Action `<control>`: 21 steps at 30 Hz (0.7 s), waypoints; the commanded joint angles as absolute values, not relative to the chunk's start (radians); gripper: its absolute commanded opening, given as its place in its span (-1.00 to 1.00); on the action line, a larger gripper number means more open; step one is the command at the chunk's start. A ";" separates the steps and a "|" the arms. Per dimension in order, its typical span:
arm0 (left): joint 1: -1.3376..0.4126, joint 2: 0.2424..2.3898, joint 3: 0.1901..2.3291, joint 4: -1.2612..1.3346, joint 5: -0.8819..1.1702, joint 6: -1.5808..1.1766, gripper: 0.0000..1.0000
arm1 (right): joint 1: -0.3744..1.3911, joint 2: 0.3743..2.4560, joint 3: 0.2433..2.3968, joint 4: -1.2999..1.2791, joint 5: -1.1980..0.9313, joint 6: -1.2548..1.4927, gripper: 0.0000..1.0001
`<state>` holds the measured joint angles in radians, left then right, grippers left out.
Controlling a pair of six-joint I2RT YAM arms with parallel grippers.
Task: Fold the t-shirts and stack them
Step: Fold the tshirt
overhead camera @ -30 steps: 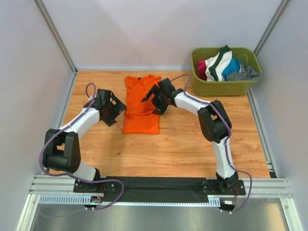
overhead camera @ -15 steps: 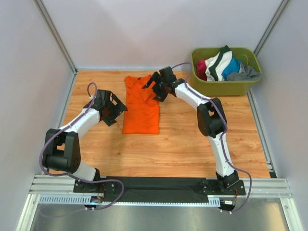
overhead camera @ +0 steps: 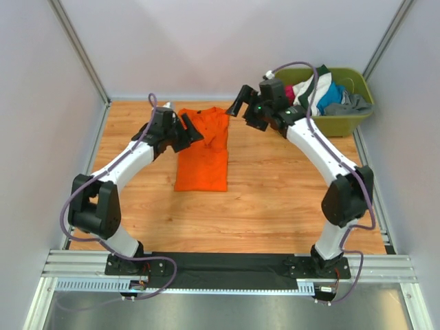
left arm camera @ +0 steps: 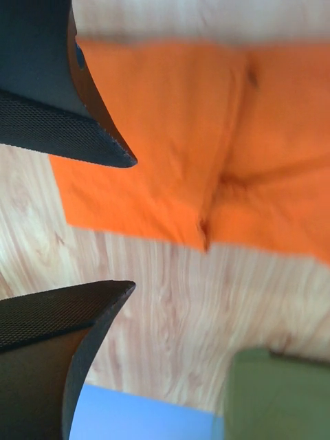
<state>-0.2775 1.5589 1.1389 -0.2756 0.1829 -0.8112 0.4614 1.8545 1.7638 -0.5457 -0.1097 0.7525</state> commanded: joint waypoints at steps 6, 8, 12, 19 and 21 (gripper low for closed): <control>-0.374 1.828 1.338 -0.126 0.262 -0.796 0.33 | 0.292 1.569 1.434 -0.586 -0.037 0.699 1.00; -0.376 1.867 1.371 -0.126 0.253 -0.799 0.33 | 0.272 1.516 1.384 -0.587 -0.044 0.699 1.00; -0.377 1.960 1.420 -0.132 0.242 -0.792 0.32 | 0.238 1.460 1.342 -0.591 -0.066 0.700 1.00; -0.377 2.072 1.473 -0.155 0.198 -0.785 0.32 | 0.233 1.442 1.335 -0.594 -0.078 0.690 1.00; -0.377 2.089 1.479 -0.149 0.199 -0.782 0.32 | 0.235 1.445 1.333 -0.595 -0.092 0.689 1.00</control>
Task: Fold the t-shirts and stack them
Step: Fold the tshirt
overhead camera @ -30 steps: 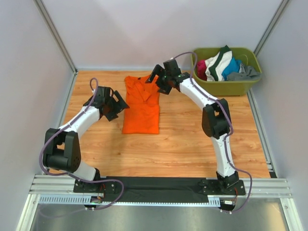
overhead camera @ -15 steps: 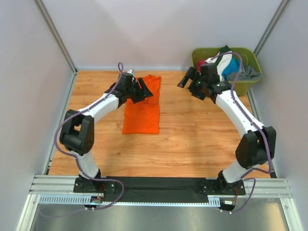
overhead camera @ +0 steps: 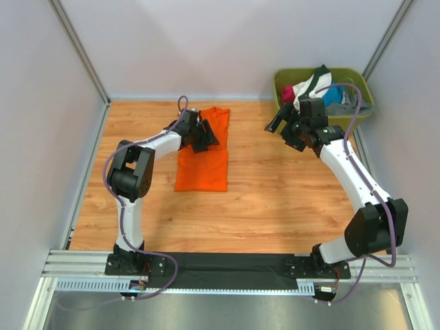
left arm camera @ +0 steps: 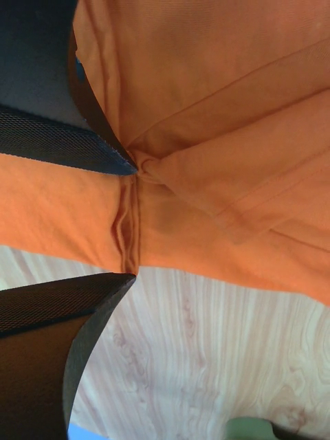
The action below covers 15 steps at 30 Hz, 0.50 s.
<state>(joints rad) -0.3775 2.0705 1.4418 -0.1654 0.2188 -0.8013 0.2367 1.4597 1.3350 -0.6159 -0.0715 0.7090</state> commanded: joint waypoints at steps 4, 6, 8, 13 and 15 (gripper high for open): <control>-0.377 2.076 1.489 -0.167 0.174 -0.753 0.32 | 0.247 1.450 1.336 -0.592 -0.143 0.670 1.00; -0.376 2.025 1.489 -0.199 0.154 -0.712 0.32 | 0.282 1.445 1.339 -0.595 -0.138 0.632 1.00; -0.376 1.943 1.500 -0.239 0.130 -0.657 0.33 | 0.305 1.440 1.348 -0.603 -0.123 0.611 1.00; -0.376 1.662 1.390 -0.340 0.025 -0.597 0.53 | 0.411 1.451 1.333 -0.600 -0.114 0.563 1.00; -0.373 1.521 1.311 -0.395 -0.041 -0.603 0.60 | 0.461 1.468 1.313 -0.588 -0.115 0.569 1.00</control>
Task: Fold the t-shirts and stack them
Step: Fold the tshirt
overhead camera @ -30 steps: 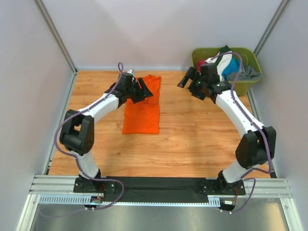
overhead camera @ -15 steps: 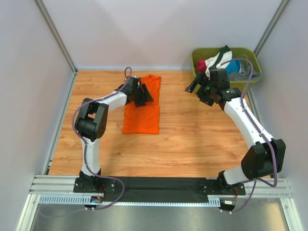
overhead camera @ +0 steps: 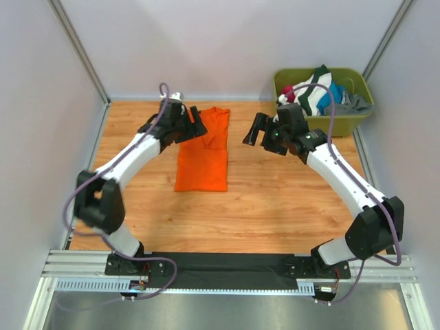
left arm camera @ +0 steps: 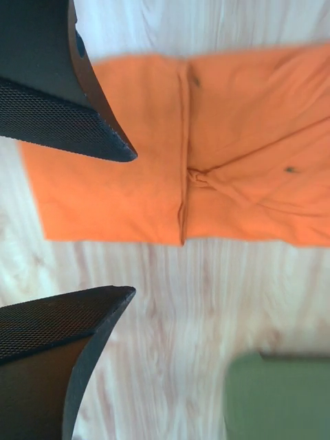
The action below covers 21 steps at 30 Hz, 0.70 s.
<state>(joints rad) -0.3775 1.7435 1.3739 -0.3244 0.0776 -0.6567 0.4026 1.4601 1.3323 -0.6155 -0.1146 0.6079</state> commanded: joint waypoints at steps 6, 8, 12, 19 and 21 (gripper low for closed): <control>-0.368 1.266 0.984 -0.522 -0.022 -0.856 0.54 | 0.561 1.551 1.240 -0.557 -0.098 0.623 0.99; -0.382 1.172 0.861 -0.487 -0.012 -0.971 0.50 | 0.561 1.558 1.220 -0.540 -0.104 0.647 0.96; -0.454 1.080 0.678 -0.457 -0.121 -1.120 0.46 | 0.563 1.574 1.172 -0.480 -0.144 0.669 0.78; -0.422 1.126 0.624 -0.463 -0.198 -1.080 0.27 | 0.632 1.699 1.135 -0.414 -0.241 0.702 0.61; -0.381 1.166 0.624 -0.425 -0.145 -1.056 0.12 | 0.652 1.742 1.134 -0.394 -0.247 0.721 0.53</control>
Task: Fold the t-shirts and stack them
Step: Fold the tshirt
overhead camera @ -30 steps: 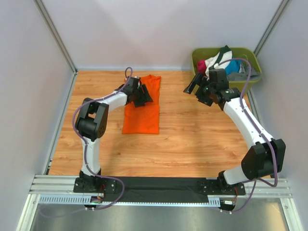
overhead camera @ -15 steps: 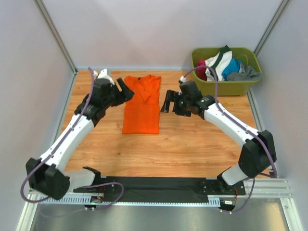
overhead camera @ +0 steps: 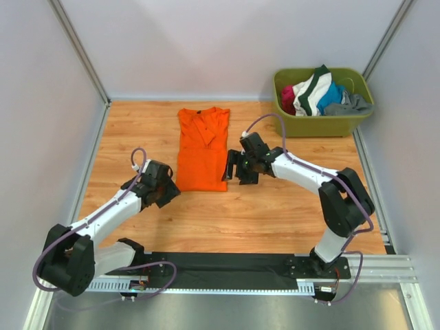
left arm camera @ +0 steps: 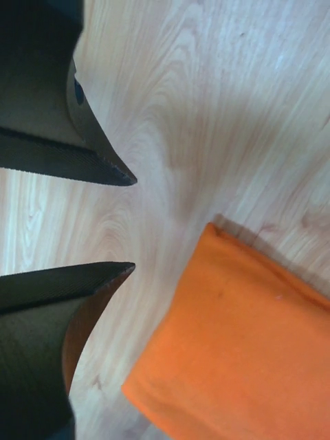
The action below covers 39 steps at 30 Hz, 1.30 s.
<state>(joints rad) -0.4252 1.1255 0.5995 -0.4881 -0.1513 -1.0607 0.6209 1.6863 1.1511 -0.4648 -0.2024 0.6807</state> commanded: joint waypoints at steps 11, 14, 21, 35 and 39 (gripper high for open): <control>-0.338 1.282 0.611 -0.233 -0.057 -1.003 0.03 | 0.670 1.844 1.131 -0.328 -0.252 0.788 0.17; -0.322 1.301 0.586 -0.181 -0.040 -0.989 0.01 | 0.676 1.868 1.121 -0.313 -0.250 0.796 0.14; -0.291 1.341 0.571 -0.129 -0.034 -0.960 -0.04 | 0.680 1.902 1.127 -0.301 -0.230 0.799 0.04; -0.279 1.410 0.575 -0.133 -0.038 -0.936 -1.00 | 0.678 1.934 1.144 -0.325 -0.199 0.787 -0.74; -0.281 1.376 0.557 -0.159 -0.017 -0.953 -1.00 | 0.678 1.910 1.131 -0.380 -0.167 0.756 -1.00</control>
